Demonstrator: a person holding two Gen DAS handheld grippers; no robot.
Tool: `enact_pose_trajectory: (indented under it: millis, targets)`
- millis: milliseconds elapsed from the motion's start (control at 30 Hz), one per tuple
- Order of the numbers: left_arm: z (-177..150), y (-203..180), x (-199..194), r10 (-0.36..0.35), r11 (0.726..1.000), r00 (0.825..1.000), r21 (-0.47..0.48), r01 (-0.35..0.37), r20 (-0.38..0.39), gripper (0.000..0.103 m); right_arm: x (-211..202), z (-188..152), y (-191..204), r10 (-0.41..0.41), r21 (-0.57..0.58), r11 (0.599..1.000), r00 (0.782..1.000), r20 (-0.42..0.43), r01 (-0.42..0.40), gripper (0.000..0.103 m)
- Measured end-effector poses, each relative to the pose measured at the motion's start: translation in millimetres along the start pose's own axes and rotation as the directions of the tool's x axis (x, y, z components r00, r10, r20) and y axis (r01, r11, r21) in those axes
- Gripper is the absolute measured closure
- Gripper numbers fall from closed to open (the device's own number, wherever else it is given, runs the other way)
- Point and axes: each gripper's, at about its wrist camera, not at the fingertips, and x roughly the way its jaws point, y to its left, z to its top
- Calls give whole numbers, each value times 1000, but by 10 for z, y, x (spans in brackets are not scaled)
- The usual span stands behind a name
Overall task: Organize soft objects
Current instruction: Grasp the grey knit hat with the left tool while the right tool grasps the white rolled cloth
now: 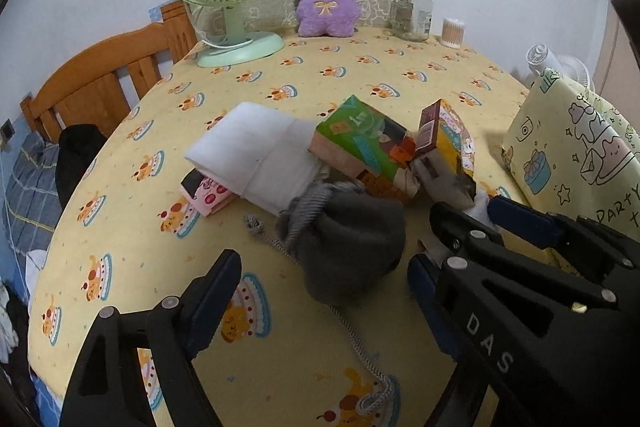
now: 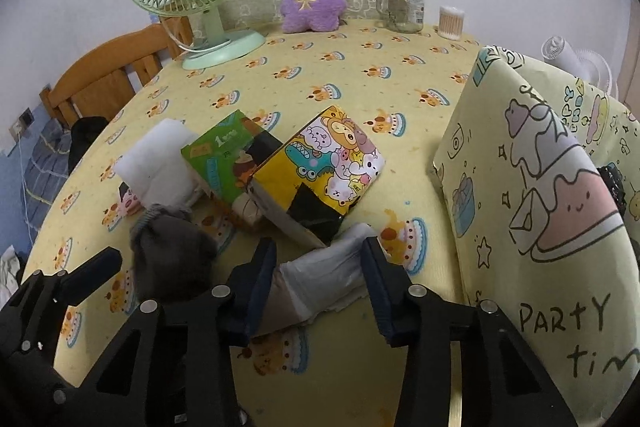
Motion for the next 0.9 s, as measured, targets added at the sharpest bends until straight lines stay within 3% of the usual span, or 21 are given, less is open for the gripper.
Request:
enact_pose_trajectory:
  millis: [100,200,267,600,900]
  targets:
    - [15,-19,41,9,1000,1000,9,-9,0,17,-21,-2,1,2,0,1000,1000,5,-2,58]
    - [35,-24,88,2,1000,1000,3,-2,-4,27,-17,4,-11,6,15,1000,1000,5,-6,58]
    - [27,-17,113,-9,1000,1000,0,9,-4,42,2,10,-13,2,26,1000,1000,4,-2,58]
    - [-34,-33,43,-5,1000,1000,24,5,13,51,-10,-54,-20,-11,42,999,1000,-5,11,58]
    - [-149,-6,-75,-18,1000,1000,11,18,-4,54,-55,-132,28,77,30,997,997,-31,-76,74]
